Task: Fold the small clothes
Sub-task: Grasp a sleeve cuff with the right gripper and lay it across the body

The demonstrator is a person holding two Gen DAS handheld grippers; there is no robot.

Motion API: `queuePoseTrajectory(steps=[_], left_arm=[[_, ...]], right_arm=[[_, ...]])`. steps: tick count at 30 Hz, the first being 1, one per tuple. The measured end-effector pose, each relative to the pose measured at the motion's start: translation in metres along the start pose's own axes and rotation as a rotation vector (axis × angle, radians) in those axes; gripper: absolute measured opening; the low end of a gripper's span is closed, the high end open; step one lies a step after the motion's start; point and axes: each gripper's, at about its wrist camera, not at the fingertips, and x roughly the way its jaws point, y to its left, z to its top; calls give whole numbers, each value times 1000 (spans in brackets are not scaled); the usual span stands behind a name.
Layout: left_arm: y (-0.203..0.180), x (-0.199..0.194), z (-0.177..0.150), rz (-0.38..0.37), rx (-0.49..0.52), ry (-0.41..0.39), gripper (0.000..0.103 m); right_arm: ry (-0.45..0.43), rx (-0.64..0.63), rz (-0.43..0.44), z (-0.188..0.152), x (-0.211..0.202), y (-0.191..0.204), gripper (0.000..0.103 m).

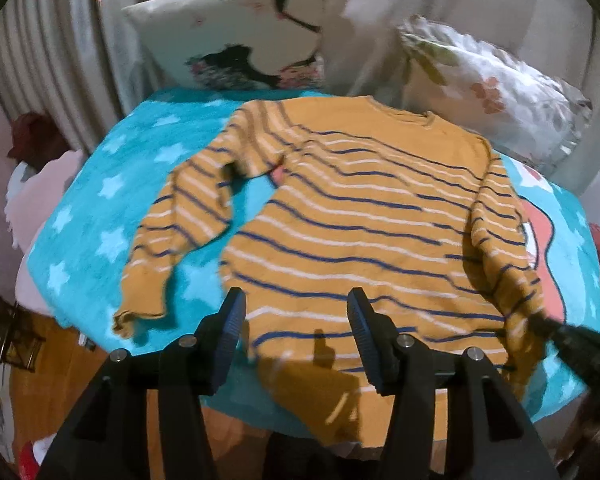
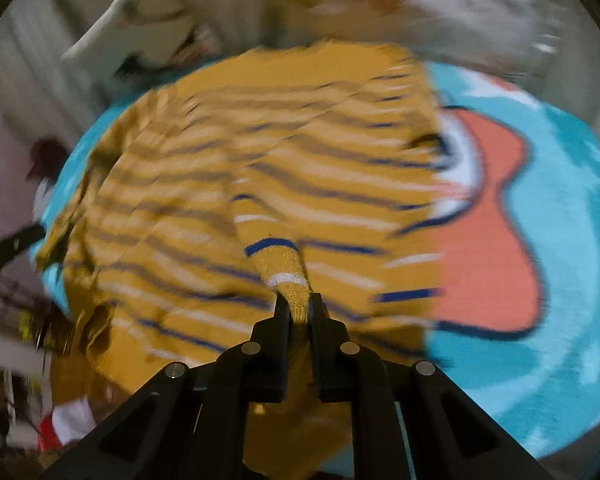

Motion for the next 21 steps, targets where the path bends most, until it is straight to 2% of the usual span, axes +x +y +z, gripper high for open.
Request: queuePoseTrajectory(steps=[2, 5, 10, 12, 16, 21], left_arm=[[-9, 1, -2, -27, -1, 1, 57], [-24, 6, -3, -51, 20, 12, 57], [-43, 14, -5, -64, 60, 45, 57], [-45, 17, -5, -66, 55, 62, 57], [-46, 23, -3, -57, 45, 87, 58], [-47, 28, -1, -44, 36, 102, 58]], right_arm=[[-35, 66, -61, 2, -12, -29, 8], [-76, 156, -206, 5, -31, -83, 8], [-92, 229, -555, 6, -49, -166, 9], [-78, 287, -628, 5, -54, -188, 10], [-118, 390, -583, -3, -73, -217, 13], [-128, 440, -502, -4, -67, -220, 17]])
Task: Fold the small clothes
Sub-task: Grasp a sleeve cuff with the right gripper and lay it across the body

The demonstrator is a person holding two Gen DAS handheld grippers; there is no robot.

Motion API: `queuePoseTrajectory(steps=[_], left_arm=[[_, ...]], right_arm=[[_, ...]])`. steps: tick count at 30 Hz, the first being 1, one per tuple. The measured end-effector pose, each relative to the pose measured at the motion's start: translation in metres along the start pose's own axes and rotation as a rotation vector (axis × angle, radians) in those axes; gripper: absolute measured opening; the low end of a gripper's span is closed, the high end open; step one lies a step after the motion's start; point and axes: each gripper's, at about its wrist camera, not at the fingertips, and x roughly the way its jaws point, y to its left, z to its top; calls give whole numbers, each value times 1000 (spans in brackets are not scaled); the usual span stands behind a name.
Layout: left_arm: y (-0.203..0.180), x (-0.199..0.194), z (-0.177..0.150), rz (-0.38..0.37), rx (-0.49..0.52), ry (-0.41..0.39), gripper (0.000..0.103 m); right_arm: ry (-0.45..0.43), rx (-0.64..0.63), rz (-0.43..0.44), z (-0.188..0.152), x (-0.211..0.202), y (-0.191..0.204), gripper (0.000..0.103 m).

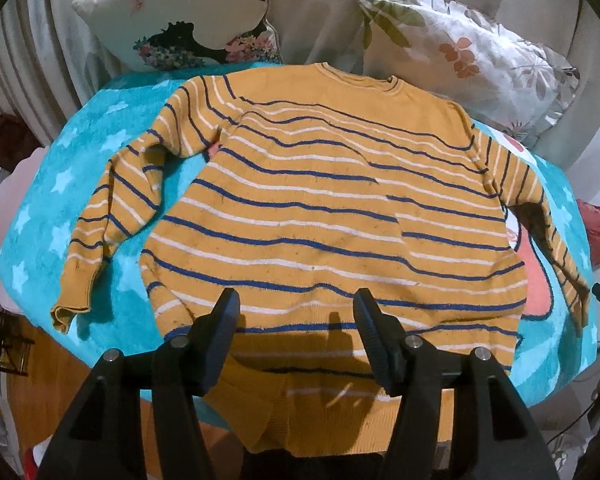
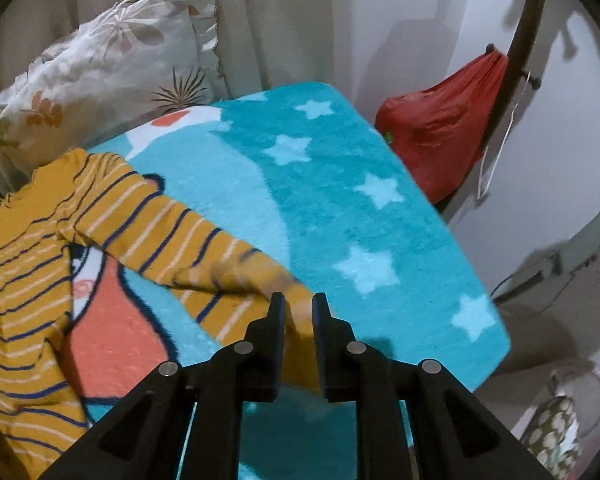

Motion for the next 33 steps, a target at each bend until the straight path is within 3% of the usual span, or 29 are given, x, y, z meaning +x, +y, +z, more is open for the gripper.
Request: queuePoseTrajectory(steps=[2, 8, 15, 18, 27, 33], left_arm=[[0, 2, 0, 7, -5, 3, 59], [14, 5, 0, 56, -34, 14, 59], [57, 3, 7, 128, -80, -2, 60], [88, 7, 15, 141, -123, -6, 69], [204, 34, 31, 186, -261, 59, 70], [234, 52, 35, 142, -241, 96, 70]], right_arm=[[-11, 15, 12, -3, -1, 4, 29], [-55, 11, 114, -3, -12, 26, 37], [-17, -130, 249, -19, -15, 99, 41], [0, -183, 293, -28, -19, 129, 48], [38, -296, 309, -52, -27, 215, 49], [60, -366, 332, -63, -33, 282, 49]])
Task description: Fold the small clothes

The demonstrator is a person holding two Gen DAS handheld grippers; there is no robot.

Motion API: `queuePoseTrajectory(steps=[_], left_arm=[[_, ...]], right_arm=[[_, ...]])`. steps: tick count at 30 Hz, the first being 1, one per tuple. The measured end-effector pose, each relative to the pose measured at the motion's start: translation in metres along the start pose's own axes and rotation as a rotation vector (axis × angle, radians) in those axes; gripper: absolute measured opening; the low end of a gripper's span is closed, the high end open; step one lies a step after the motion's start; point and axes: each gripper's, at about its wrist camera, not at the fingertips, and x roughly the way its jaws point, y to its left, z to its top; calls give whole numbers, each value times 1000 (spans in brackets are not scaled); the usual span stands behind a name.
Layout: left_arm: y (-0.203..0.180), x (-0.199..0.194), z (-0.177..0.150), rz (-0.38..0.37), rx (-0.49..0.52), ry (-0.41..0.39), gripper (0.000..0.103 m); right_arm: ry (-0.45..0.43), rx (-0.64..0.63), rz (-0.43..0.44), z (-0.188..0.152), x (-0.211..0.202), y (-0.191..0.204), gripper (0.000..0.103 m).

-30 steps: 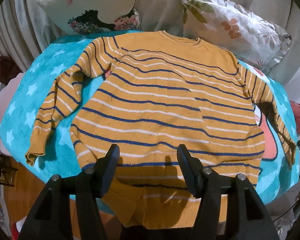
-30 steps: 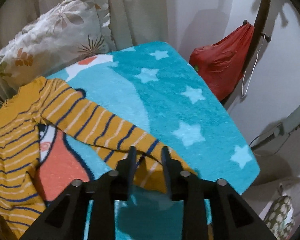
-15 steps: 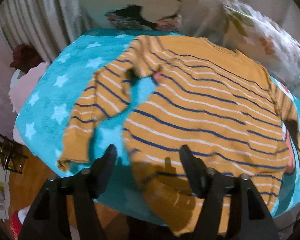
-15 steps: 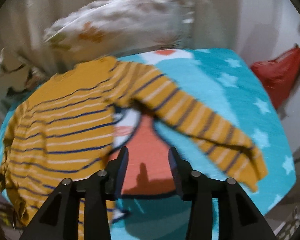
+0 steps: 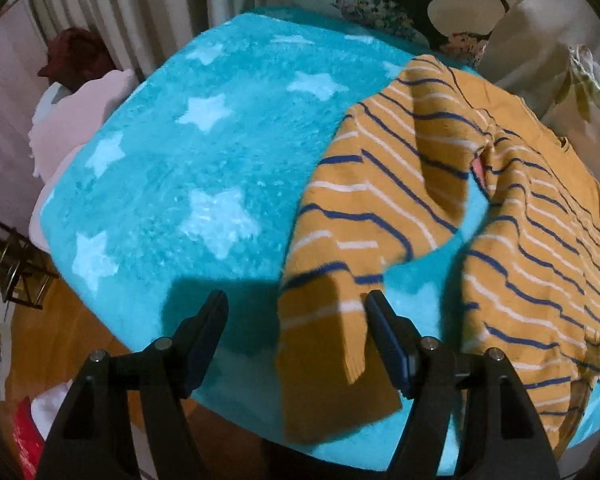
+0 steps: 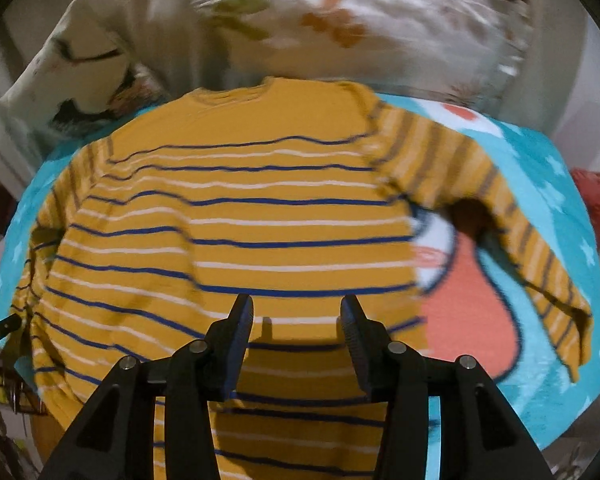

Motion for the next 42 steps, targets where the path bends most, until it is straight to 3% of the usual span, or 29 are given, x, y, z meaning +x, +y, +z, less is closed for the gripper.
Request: queuePoseTrajectory(steps=[5, 10, 17, 18, 19, 20, 22, 26, 31, 35, 39, 42], left_arm=[[8, 9, 7, 9, 43, -7, 71], [14, 12, 11, -5, 57, -6, 76], [18, 19, 11, -53, 77, 28, 77], [18, 19, 11, -80, 83, 37, 69], [18, 20, 11, -123, 87, 48, 52], [19, 20, 12, -170, 92, 67, 21], [25, 18, 18, -169, 88, 71, 8], [58, 17, 48, -89, 37, 40, 8], [116, 10, 105, 38, -22, -34, 8], [134, 10, 131, 24, -50, -52, 8], [131, 10, 137, 23, -14, -76, 8], [129, 10, 134, 5, -15, -90, 12]], right_arm=[[19, -77, 26, 1, 5, 54, 50], [58, -177, 105, -10, 9, 105, 50], [98, -234, 121, -29, 16, 143, 53], [102, -233, 120, -31, 17, 146, 53], [106, -228, 119, -32, 19, 148, 53], [110, -224, 119, -33, 19, 149, 53], [115, -215, 131, -33, 20, 153, 53], [116, -231, 214, -32, 18, 167, 53], [204, -239, 419, -40, 26, 192, 53], [313, -271, 522, -54, 43, 218, 53], [443, -341, 625, -81, 58, 253, 56], [432, -423, 615, -87, 49, 269, 59]])
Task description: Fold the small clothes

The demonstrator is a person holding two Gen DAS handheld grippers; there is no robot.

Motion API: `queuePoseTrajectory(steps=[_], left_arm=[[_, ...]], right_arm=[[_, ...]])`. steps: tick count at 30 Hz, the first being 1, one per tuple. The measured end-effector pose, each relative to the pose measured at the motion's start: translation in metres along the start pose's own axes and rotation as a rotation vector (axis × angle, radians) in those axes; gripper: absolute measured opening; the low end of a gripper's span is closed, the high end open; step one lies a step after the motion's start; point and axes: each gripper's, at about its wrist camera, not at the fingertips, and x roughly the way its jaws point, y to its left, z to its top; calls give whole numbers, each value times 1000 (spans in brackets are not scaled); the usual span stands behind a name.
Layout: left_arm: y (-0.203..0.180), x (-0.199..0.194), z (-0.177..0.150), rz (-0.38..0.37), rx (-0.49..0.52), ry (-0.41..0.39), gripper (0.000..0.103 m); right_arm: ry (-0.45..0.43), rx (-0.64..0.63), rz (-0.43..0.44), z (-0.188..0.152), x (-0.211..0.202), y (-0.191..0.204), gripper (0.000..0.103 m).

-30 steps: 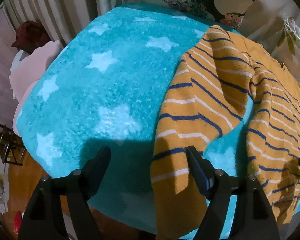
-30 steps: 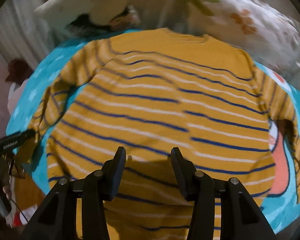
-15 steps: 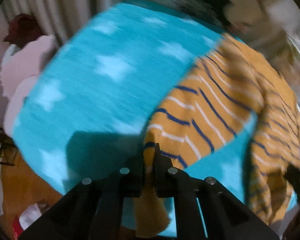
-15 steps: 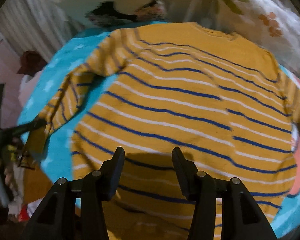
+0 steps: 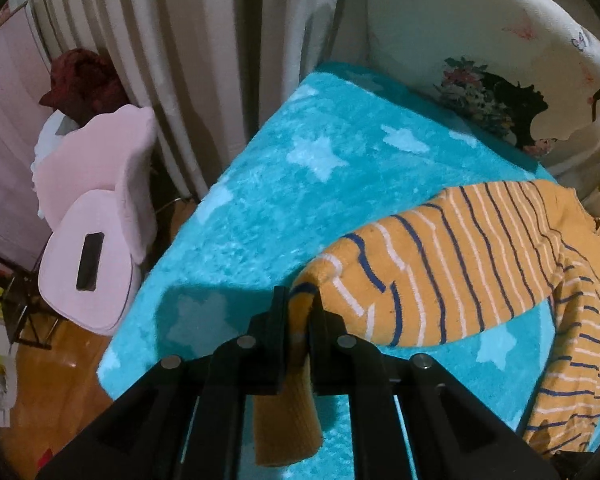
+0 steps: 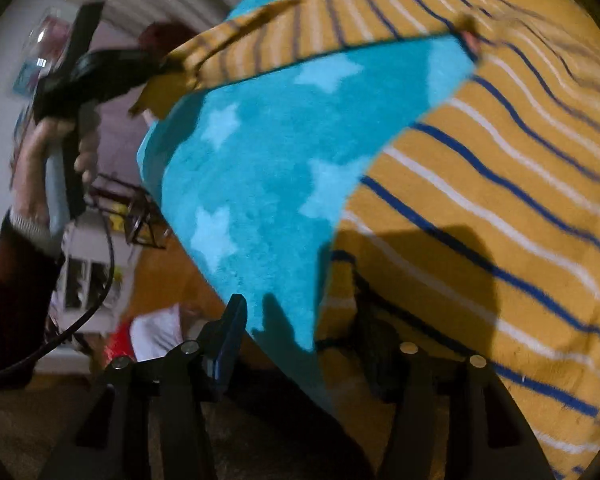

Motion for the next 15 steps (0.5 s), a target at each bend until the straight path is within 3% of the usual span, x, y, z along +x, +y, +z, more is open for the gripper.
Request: queuePoseTrajectory(steps=[7, 9, 15], left_arm=[[39, -3, 3, 4, -112, -27, 41], [55, -11, -2, 17, -167, -42, 57], [105, -28, -31, 25, -323, -19, 58]], right_arm=[[3, -38, 32, 19, -19, 14, 60], [-21, -56, 35, 31, -30, 20, 60], [-86, -220, -100, 89, -14, 67, 60]])
